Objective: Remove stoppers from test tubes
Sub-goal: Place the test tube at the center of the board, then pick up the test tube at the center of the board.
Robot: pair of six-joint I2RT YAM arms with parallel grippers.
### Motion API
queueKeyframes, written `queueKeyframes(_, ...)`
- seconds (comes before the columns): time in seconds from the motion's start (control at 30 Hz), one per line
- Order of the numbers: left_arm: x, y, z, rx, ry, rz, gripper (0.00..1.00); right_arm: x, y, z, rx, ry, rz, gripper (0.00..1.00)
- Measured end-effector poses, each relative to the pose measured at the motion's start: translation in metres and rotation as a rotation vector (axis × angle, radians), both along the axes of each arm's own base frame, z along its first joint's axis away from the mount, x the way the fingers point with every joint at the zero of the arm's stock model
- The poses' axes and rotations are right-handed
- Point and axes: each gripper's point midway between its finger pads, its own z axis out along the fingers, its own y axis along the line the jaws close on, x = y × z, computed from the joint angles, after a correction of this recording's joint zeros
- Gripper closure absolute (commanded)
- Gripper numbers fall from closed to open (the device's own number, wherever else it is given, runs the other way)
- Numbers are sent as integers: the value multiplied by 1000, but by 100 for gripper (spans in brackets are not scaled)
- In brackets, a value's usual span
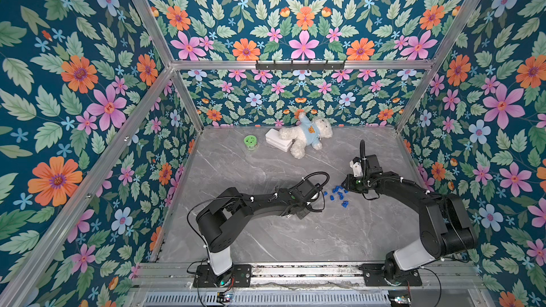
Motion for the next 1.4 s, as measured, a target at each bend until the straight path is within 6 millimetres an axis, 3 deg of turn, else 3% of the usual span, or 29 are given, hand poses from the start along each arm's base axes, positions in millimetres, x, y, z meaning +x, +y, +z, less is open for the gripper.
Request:
queueKeyframes(0.17, 0, -1, 4, -11, -2, 2, 75, 0, 0, 3, 5, -9, 1, 58)
queueKeyframes(0.27, 1, -2, 8, -19, -6, 2, 73, -1, 0, 6, 7, -18, 1, 45)
queueKeyframes(0.47, 5, -11, 29, -57, -30, 0, 69, -3, 0, 17, 12, -53, 1, 28)
queueKeyframes(0.77, 5, -31, 44, -80, -43, -24, 65, -3, -1, 27, 22, -98, -9, 22)
queueKeyframes(1.2, 15, -76, 30, -87, -8, -61, 65, 0, -16, 32, 157, -117, -96, 22)
queueKeyframes(1.4, 16, -81, 12, -46, 27, -68, 65, 1, -20, 38, 187, -135, -119, 22)
